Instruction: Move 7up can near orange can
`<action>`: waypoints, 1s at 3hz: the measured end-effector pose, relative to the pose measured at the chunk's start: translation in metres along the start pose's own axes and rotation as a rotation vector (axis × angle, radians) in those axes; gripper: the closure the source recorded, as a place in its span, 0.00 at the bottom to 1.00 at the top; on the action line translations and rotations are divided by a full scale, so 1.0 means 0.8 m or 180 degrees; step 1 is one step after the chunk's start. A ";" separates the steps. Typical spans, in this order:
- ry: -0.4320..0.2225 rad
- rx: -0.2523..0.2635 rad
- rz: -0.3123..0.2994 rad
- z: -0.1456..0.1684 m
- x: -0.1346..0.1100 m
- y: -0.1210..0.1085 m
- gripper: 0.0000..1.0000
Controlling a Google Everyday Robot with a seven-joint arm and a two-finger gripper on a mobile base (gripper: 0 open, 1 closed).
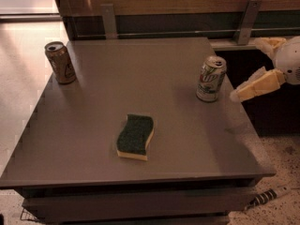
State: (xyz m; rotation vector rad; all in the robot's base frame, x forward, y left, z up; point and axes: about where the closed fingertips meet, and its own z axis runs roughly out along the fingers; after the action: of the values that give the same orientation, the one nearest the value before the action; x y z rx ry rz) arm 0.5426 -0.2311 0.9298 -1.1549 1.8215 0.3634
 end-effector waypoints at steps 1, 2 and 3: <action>-0.0231 -0.0178 0.0128 0.026 0.005 -0.004 0.00; -0.0467 -0.0321 0.0226 0.043 0.003 -0.001 0.00; -0.0693 -0.0375 0.0249 0.055 -0.004 0.007 0.00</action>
Offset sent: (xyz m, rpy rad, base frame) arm 0.0237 0.0290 -0.0256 0.2805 0.0304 0.1123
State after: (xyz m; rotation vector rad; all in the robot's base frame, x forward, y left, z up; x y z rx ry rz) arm 0.5618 -0.1981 0.9076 -1.0804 1.6750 0.6250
